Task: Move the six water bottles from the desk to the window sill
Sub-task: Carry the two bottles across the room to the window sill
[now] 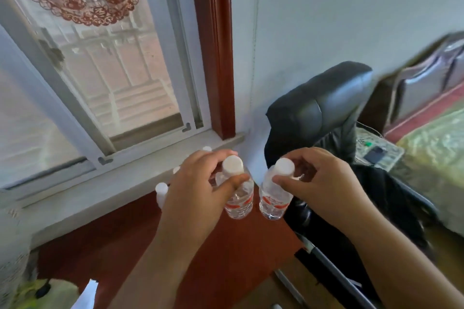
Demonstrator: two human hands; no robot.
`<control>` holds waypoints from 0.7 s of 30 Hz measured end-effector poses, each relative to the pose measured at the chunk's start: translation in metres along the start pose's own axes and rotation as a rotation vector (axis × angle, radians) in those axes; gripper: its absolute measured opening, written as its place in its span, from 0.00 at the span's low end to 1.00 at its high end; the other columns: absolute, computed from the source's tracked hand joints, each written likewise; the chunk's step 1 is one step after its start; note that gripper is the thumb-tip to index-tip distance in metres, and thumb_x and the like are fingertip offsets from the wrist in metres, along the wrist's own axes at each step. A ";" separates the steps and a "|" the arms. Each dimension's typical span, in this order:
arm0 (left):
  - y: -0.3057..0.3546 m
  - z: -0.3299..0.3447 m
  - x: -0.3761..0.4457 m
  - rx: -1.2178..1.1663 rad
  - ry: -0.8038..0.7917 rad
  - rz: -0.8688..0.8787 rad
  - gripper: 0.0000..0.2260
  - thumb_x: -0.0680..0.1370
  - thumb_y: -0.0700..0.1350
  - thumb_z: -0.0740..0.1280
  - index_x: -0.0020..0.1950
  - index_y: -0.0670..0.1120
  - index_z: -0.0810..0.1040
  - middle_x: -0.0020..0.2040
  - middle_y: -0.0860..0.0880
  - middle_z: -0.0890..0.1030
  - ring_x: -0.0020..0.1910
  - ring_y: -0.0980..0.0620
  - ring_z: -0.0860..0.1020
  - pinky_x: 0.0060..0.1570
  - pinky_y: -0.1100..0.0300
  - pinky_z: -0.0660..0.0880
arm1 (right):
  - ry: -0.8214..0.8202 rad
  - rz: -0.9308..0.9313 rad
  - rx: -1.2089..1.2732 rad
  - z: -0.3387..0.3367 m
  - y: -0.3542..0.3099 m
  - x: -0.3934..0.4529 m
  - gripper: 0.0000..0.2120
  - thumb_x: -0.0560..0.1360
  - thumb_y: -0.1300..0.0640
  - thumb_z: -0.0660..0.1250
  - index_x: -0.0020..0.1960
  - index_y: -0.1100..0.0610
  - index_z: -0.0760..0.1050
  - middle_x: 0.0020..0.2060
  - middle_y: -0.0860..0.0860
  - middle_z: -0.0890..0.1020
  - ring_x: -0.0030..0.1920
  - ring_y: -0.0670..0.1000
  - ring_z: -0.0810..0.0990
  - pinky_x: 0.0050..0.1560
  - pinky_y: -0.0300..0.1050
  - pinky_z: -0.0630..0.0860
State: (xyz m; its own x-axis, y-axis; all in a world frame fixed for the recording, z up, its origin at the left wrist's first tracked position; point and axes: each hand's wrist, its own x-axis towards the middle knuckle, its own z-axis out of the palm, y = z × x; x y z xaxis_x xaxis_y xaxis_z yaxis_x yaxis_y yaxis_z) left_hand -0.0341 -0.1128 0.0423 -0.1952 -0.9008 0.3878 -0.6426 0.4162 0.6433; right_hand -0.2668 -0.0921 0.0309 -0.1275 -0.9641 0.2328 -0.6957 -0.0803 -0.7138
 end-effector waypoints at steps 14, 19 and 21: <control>0.057 0.056 -0.051 -0.225 -0.461 0.385 0.18 0.70 0.62 0.71 0.58 0.60 0.79 0.48 0.64 0.76 0.49 0.64 0.75 0.47 0.75 0.67 | 0.425 0.413 -0.054 -0.048 0.007 -0.196 0.13 0.66 0.46 0.79 0.47 0.40 0.79 0.43 0.37 0.79 0.44 0.39 0.79 0.41 0.29 0.74; 0.115 0.096 -0.082 -0.331 -0.618 0.508 0.17 0.70 0.59 0.74 0.58 0.59 0.80 0.50 0.62 0.78 0.51 0.60 0.77 0.48 0.71 0.71 | 0.557 0.554 -0.114 -0.084 0.017 -0.271 0.13 0.66 0.48 0.79 0.48 0.43 0.79 0.41 0.39 0.79 0.44 0.41 0.79 0.41 0.32 0.75; 0.144 0.113 -0.094 -0.386 -0.667 0.549 0.17 0.70 0.58 0.74 0.58 0.58 0.80 0.50 0.61 0.79 0.52 0.58 0.78 0.48 0.70 0.72 | 0.620 0.609 -0.130 -0.102 0.025 -0.300 0.14 0.66 0.48 0.79 0.49 0.44 0.80 0.42 0.40 0.80 0.45 0.41 0.79 0.41 0.34 0.76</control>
State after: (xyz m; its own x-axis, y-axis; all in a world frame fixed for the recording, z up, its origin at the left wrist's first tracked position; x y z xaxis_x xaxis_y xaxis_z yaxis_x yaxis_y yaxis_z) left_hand -0.1923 0.0184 0.0240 -0.8577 -0.4019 0.3208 -0.0689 0.7080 0.7028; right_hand -0.3175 0.2207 0.0108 -0.8377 -0.5159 0.1794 -0.4515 0.4693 -0.7589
